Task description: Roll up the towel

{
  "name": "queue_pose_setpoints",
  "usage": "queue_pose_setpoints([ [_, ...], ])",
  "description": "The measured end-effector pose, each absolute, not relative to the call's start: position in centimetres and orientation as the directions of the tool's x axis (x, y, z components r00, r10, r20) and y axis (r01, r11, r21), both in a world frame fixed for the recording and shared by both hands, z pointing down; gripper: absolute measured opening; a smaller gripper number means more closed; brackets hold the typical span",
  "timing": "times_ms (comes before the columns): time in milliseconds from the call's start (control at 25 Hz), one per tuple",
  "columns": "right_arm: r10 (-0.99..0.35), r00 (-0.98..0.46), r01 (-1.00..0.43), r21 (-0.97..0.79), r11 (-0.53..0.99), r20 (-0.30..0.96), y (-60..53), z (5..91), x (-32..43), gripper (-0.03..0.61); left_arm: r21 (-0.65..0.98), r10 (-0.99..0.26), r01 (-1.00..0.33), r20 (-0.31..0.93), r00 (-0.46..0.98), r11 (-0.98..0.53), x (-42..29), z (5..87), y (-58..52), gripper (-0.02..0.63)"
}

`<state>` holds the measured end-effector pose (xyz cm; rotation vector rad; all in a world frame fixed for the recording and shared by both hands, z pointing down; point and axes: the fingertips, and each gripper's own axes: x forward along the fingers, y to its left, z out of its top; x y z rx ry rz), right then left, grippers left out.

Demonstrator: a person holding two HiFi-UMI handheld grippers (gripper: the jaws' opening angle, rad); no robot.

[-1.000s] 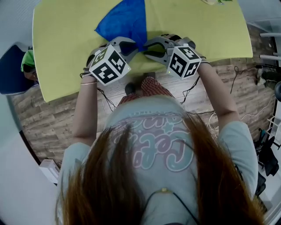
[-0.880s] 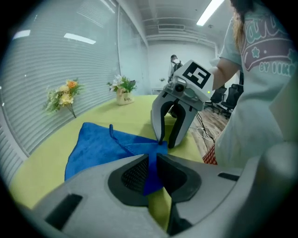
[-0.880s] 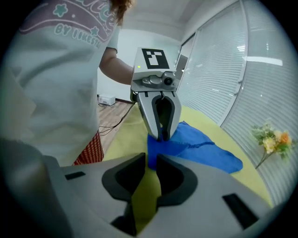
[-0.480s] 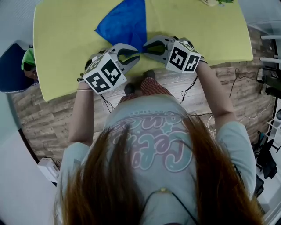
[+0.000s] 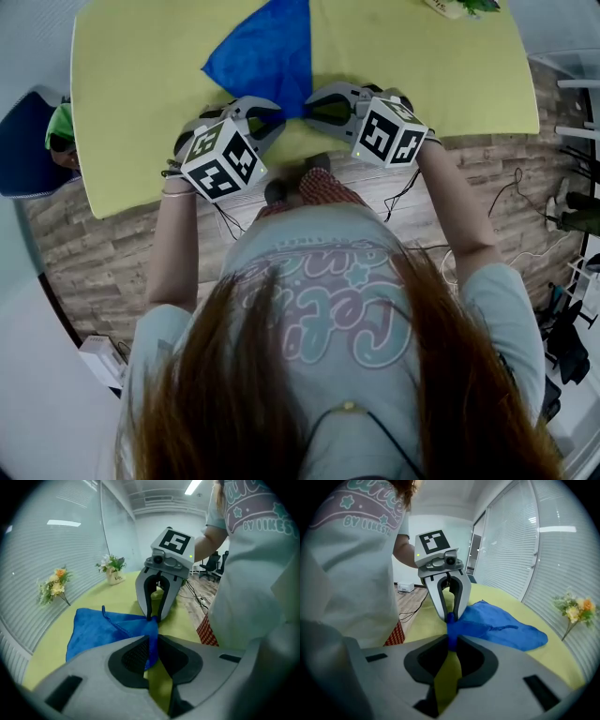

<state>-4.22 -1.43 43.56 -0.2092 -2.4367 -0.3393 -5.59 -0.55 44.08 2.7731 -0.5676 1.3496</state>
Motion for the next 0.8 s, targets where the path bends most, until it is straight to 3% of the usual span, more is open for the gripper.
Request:
queue_pose_setpoints([
  [240,0.069,-0.776,0.267,0.227,0.937,0.627,-0.9,43.6,-4.4,0.103,-0.165,-0.323,-0.316,0.768,0.553,-0.934,-5.5,44.3,-0.5,0.029],
  [280,0.075,-0.778,0.263,0.214,0.941,0.624,-1.1,43.6,-4.4,0.090,-0.157,-0.320,-0.320,0.765,0.559,-0.934,-5.5,44.2,-0.5,0.029],
  [320,0.078,-0.779,0.257,0.203,0.945,0.623,-1.3,43.6,-4.4,0.016,-0.140,-0.316,-0.331,0.760,0.568,-0.933,-5.5,44.1,-0.6,0.029],
  [440,0.092,-0.777,0.243,0.162,0.956,0.622,-1.7,43.5,-4.6,0.028,-0.096,-0.320,-0.374,0.731,0.602,-0.922,-5.8,43.1,-0.8,0.031],
  [600,0.135,-0.811,0.175,0.017,0.984,0.569,-2.1,42.5,-4.4,0.026,-0.146,-0.331,-0.338,0.733,0.594,-0.930,-5.2,42.6,-0.4,0.190],
  [800,0.176,-0.826,0.139,-0.109,0.984,0.535,-3.1,41.8,-4.4,0.026,-0.284,-0.417,-0.317,0.736,0.533,-0.905,-5.2,43.0,-2.0,0.168],
])
